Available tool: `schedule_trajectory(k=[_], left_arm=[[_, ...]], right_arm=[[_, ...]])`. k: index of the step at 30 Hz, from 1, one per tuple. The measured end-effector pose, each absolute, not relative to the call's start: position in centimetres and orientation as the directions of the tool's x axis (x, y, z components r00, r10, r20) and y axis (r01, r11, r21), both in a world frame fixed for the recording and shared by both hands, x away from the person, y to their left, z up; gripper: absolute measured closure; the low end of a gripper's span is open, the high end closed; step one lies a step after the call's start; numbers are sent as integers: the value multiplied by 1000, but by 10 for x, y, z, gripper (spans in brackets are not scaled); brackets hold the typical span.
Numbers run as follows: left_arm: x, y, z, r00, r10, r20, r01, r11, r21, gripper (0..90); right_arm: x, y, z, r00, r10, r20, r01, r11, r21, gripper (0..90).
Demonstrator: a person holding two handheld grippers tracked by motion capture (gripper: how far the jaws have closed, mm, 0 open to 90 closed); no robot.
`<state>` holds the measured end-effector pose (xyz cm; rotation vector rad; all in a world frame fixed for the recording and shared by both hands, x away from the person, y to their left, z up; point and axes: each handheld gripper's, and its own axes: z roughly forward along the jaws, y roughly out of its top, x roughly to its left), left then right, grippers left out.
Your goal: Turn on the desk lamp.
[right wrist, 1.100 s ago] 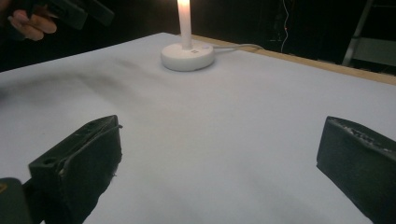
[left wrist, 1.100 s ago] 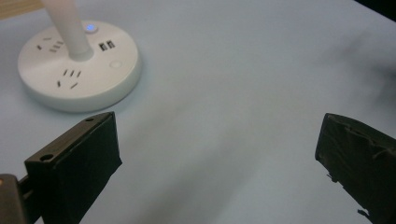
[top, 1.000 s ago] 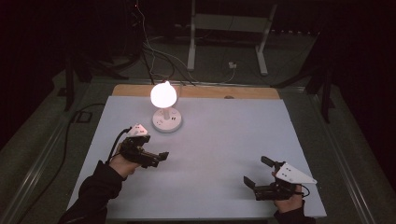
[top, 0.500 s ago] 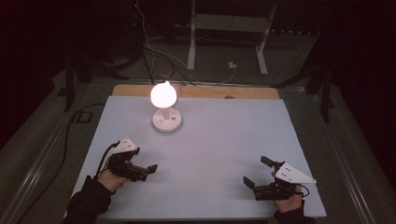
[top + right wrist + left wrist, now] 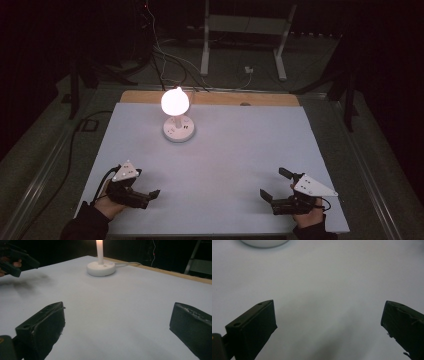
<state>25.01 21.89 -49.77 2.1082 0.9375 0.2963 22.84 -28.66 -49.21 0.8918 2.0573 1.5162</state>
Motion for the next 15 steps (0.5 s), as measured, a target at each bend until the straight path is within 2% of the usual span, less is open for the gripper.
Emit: schedule_trajectory(k=[15], left_arm=[[242,236,-512,679,728,-90,524,-395,755,4]], right_arm=[[228,-286,-492,-707,707,27,241,205,949,0]])
